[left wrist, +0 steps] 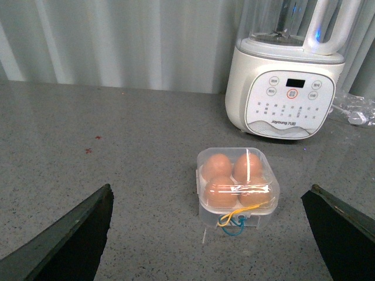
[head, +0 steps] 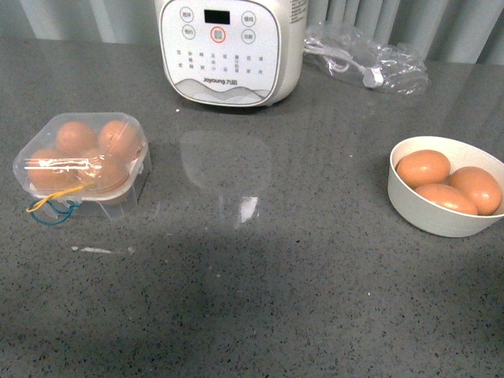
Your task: Put egg into box
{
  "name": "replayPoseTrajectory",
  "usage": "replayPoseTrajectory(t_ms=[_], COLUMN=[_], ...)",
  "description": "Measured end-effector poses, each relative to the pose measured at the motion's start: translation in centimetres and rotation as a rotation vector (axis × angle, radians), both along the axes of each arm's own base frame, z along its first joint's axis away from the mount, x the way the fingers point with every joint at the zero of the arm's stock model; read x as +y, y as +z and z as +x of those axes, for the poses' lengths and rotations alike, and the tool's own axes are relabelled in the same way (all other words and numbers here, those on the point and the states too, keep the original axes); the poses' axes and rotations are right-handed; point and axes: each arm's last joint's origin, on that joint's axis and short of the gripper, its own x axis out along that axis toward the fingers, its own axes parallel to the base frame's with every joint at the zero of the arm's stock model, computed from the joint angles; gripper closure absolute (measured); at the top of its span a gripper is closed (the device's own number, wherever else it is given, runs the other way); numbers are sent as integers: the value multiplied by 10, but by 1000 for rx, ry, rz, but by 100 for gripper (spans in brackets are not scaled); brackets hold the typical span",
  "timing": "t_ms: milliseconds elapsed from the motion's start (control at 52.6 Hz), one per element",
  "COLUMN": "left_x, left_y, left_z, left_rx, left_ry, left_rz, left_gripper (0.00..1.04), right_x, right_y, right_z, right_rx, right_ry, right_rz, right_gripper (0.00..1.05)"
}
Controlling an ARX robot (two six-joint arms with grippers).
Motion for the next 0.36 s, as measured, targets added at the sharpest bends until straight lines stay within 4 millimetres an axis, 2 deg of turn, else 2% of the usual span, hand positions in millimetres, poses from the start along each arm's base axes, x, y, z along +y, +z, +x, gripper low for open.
replayPoseTrajectory(t_ms=[361], left_x=[0], left_y=[0], left_z=[0], left_rx=[0], left_ry=[0], left_rz=[0], left_gripper=[7], right_x=[0], right_y=[0], right_z=[0], right_rx=[0], right_ry=[0], right_rz=[0], right_gripper=[7])
